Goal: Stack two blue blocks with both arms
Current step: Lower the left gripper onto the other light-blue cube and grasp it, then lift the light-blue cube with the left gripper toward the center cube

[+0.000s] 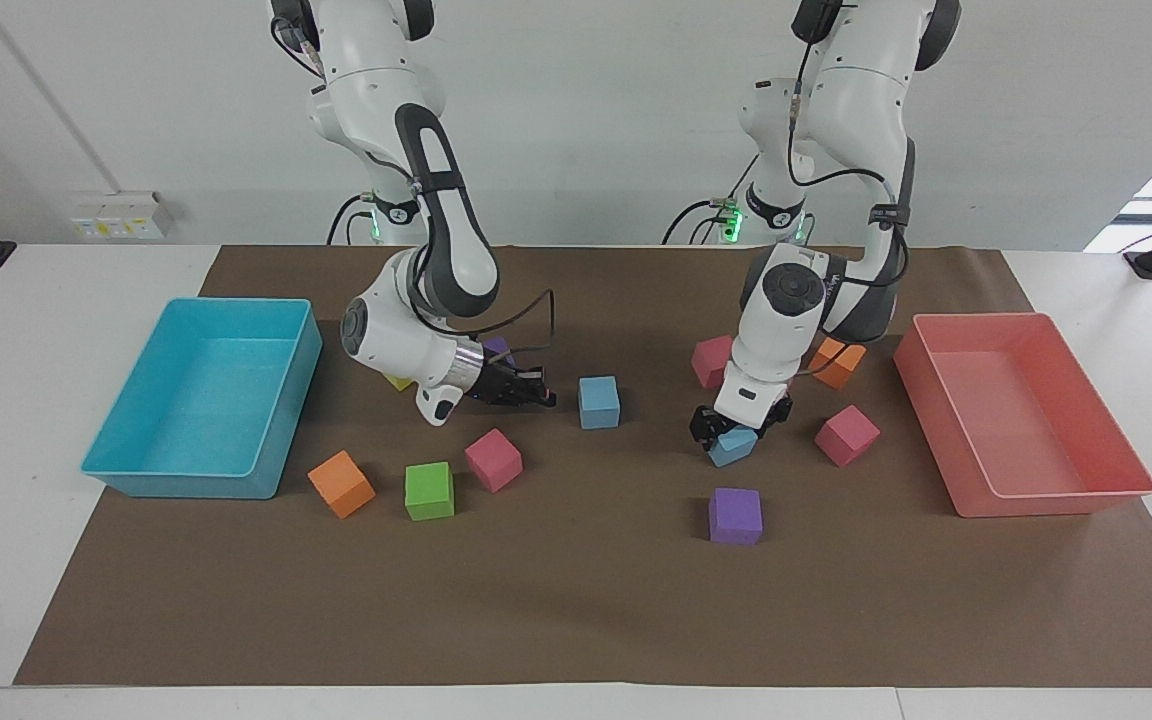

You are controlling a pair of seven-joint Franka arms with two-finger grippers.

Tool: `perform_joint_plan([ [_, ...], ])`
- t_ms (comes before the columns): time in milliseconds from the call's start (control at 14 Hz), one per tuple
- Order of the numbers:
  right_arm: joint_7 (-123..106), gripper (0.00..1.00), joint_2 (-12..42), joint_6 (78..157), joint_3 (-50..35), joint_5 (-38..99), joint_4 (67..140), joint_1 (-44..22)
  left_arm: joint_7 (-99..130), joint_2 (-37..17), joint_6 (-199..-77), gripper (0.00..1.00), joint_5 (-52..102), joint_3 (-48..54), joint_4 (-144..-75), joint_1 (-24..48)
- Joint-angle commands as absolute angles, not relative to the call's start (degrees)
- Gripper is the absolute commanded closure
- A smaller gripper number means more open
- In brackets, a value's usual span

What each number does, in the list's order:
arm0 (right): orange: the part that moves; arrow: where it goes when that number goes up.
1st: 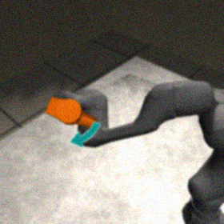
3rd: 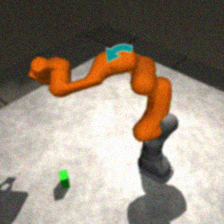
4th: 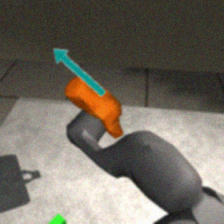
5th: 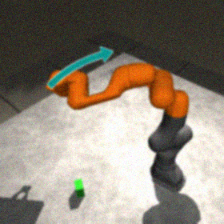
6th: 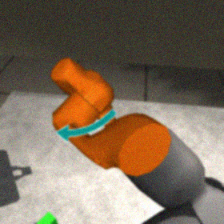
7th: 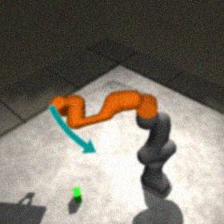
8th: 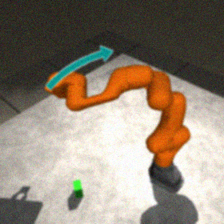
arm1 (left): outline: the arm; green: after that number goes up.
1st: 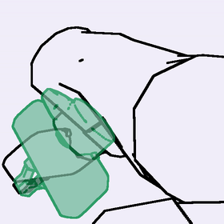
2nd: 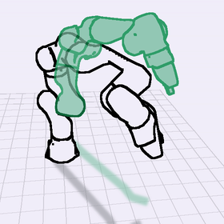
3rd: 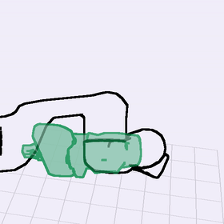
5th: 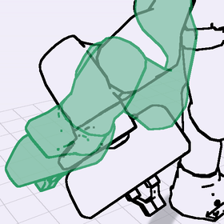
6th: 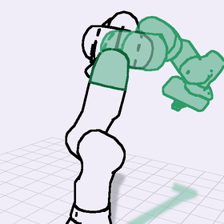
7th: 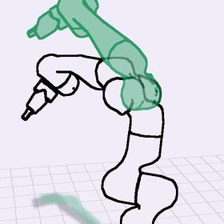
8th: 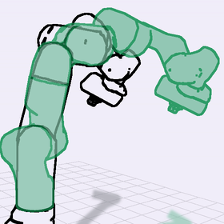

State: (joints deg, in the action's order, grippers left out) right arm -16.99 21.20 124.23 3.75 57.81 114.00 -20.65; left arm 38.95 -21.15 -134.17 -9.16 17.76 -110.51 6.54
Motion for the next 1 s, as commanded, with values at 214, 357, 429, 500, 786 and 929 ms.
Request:
perform_joint_plan([
  [214, -18.37, 1.0, 20.92, 125.42, 3.43, 60.38, 114.61, -20.48, 39.2, -19.69, -134.47, 0.99, -10.55, 17.75, -110.04, 6.5],
  [357, -18.37, 1.0, 20.92, 125.33, 3.43, 60.47, 114.52, -20.48, 38.94, -17.94, -134.21, 1.0, -10.55, 18.54, -109.69, 6.42],
  [429, -18.37, 1.0, 20.92, 125.42, 3.43, 60.47, 114.52, -20.48, 38.94, -17.32, -134.3, 1.0, -10.55, 19.07, -109.43, 6.42],
  [500, -18.37, 1.0, 21.0, 125.33, 3.43, 60.47, 114.43, -20.48, 38.94, -16.62, -134.12, 1.0, -10.55, 20.2, -108.99, 6.33],
  [786, -18.37, 1.0, 21.01, 125.25, 3.43, 60.56, 114.43, -20.39, 38.67, -16.52, -129.74, 1.0, -14.57, 25.12, -106.44, 6.33],
  [929, -18.37, 1.0, 21.01, 125.24, 3.43, 60.56, 114.43, -20.39, 38.41, -17.4, -129.38, 1.0, -15.82, 27.41, -104.34, 6.5],
])
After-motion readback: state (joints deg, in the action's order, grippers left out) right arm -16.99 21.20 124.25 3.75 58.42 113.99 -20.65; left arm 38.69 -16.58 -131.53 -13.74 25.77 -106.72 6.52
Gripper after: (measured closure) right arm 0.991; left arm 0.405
